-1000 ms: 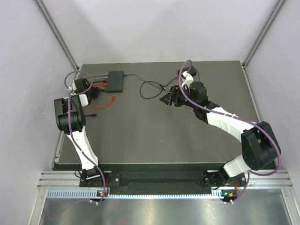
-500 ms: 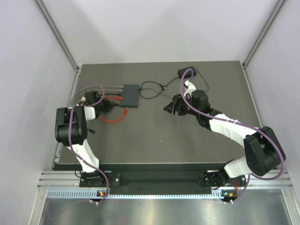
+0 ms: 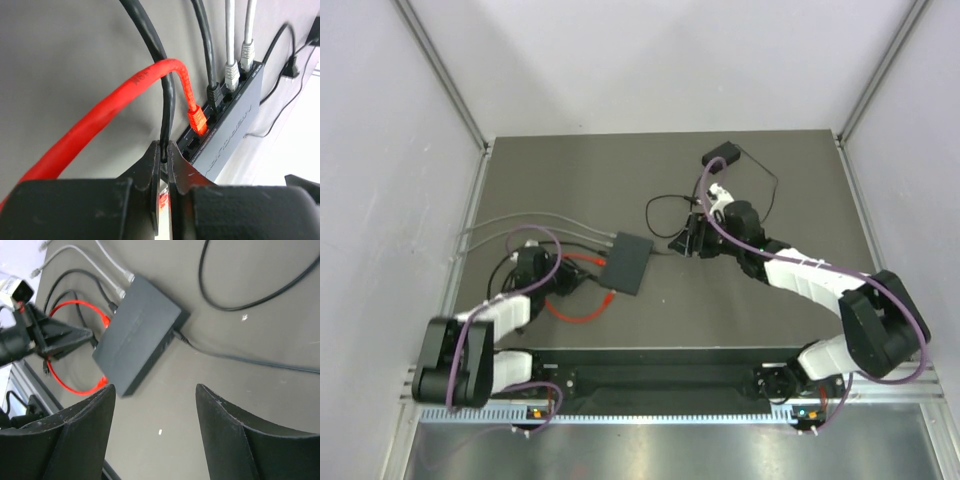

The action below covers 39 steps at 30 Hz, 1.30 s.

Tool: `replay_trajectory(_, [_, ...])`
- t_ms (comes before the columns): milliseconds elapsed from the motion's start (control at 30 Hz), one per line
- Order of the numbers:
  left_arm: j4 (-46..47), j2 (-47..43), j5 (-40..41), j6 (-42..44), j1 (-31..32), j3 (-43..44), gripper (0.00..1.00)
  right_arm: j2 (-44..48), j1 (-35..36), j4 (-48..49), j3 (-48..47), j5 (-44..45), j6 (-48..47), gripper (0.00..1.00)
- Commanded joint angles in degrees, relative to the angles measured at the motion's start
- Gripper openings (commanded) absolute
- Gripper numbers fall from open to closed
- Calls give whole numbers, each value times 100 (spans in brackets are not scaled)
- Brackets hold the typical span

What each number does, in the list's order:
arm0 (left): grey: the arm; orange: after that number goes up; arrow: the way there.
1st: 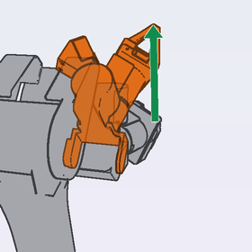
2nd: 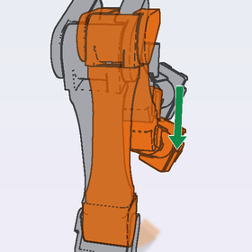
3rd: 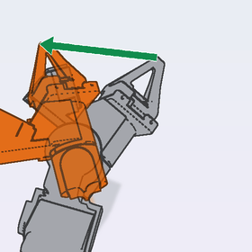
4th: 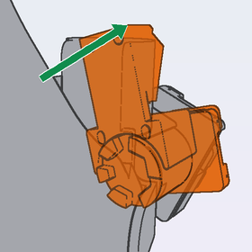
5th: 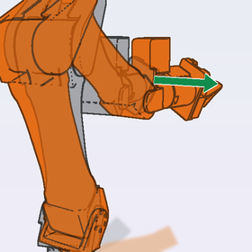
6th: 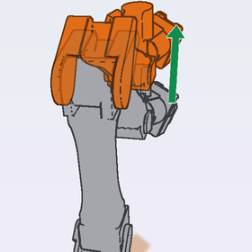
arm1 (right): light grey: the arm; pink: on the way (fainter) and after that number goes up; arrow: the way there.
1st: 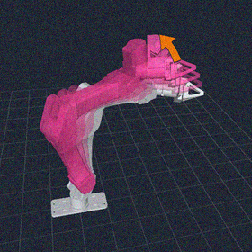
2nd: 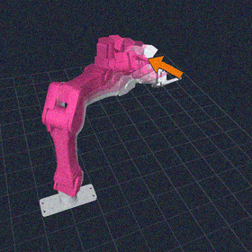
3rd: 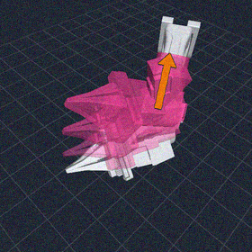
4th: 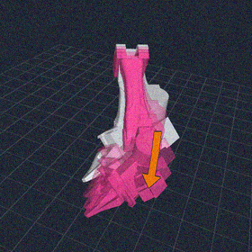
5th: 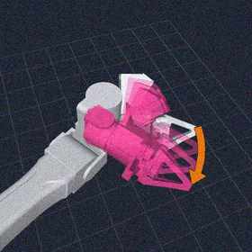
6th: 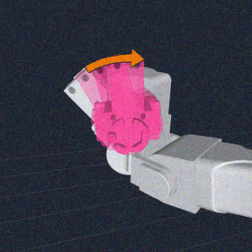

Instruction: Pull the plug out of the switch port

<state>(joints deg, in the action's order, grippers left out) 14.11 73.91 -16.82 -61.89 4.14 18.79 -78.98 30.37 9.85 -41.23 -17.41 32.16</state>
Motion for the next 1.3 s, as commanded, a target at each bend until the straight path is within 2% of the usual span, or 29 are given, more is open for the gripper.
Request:
replay_trajectory(0, [-39, -842, 398, -402, 332, -349, 1, -407, 363, -35, -420, -8, 150, 66])
replay_trajectory(133, [-434, -1229, 495, -395, 517, -280, 7, -820, 672, -19, -614, 211, 535, 65])
replay_trajectory(167, [-574, -1317, 513, -359, 535, -227, 14, -951, 724, 78, -605, 212, 606, 66])
replay_trajectory(233, [-881, -1388, 495, -254, 561, -148, 21, -1180, 856, 227, -623, 185, 808, 66])
replay_trajectory(267, [-1023, -1510, 530, -227, 570, -130, 29, -1251, 909, 254, -640, 211, 870, 66])
replay_trajectory(367, [-1384, -1800, 574, -183, 570, -156, 38, -1496, 1041, 333, -676, 378, 1055, 66])
replay_trajectory(400, [-1654, -1879, 601, -201, 570, -182, 50, -1558, 1076, 360, -684, 405, 1125, 66])
replay_trajectory(433, [-1883, -1932, 583, -227, 570, -208, 52, -1672, 1085, 360, -684, 448, 1160, 65])
replay_trajectory(567, [-2263, -2274, 426, -87, 570, -147, 52, -1963, 1103, 544, -772, 449, 1214, 62])
replay_trajectory(733, [-2483, -2522, 276, 571, 570, 318, 45, -2384, 1094, 378, -1272, 546, 845, 58])
replay_trajectory(900, [-2773, -1784, -321, 1108, 570, 942, 39, -2718, 1024, -8, -1991, 660, 362, 56])
replay_trajectory(1067, [-1983, -1827, -577, 697, 570, 451, 29, -3194, 857, -641, -2705, 204, 45, 46])
replay_trajectory(1200, [-1877, -2205, -358, 406, 570, 126, 28, -2861, 848, -484, -2382, 185, -78, 47])
replay_trajectory(1267, [-1754, -2363, -313, 310, 570, 12, 27, -2781, 839, -797, -2450, 264, -201, 49])
